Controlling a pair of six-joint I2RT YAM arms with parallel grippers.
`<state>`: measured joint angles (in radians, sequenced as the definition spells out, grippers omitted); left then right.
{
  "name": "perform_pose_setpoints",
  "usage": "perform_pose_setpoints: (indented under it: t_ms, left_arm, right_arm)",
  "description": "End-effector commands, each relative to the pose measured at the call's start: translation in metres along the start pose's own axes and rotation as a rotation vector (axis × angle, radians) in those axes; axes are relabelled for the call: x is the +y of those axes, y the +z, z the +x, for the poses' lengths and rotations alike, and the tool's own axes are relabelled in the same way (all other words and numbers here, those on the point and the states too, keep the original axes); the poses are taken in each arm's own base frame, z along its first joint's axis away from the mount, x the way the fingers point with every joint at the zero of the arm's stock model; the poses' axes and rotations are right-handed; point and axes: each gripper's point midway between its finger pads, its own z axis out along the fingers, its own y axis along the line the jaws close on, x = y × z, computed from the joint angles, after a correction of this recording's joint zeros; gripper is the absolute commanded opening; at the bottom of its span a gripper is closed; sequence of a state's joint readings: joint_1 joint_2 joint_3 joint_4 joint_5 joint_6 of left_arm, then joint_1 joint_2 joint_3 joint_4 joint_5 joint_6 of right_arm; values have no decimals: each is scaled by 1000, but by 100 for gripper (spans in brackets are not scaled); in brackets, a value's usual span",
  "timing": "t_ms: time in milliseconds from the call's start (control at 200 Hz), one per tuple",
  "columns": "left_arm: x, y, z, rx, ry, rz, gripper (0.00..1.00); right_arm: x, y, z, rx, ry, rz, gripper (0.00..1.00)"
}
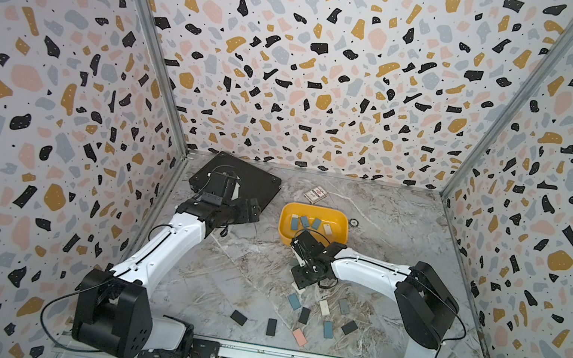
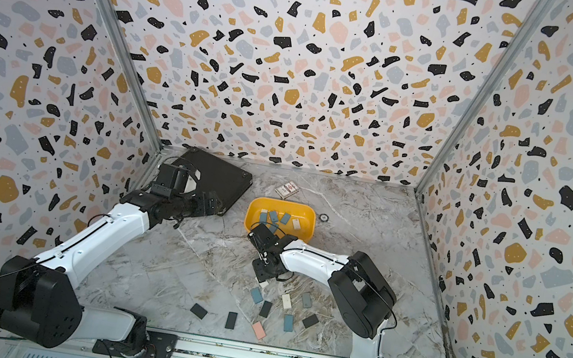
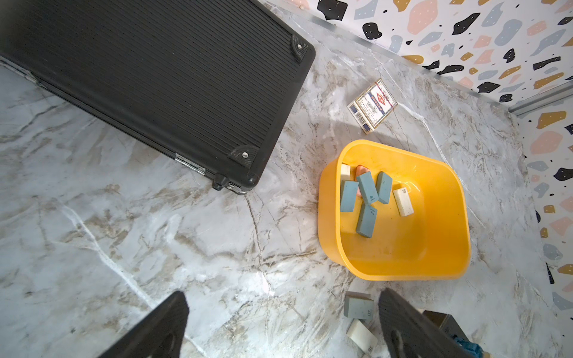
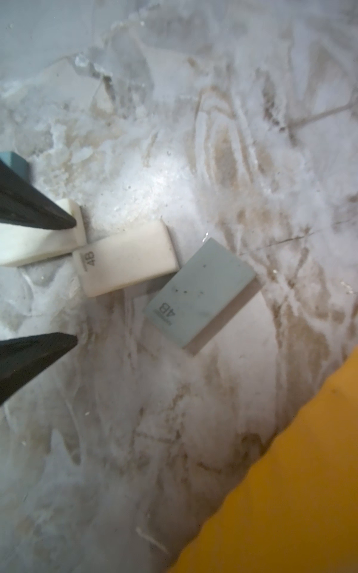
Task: Put the eraser in the storage box
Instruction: Pick up the eraser from the center of the board.
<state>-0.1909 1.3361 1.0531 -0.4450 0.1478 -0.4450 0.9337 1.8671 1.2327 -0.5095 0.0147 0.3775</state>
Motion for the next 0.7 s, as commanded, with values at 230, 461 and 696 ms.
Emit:
perform_pose_setpoints:
  t_ms: [230,461,696]
  left_arm:
    - [1,-8,-6,-35,13,-3,96]
    - [2,-9,-6,-41,16,-10,96]
    - [5,-8,-6,-43,17,-24,96]
  right_arm:
    - [15,-11,-24,-52,-2,-48,56]
    - [12,2,-22,-30,3,-25,55]
    - [9,12,-17,-7,7,-8,51]
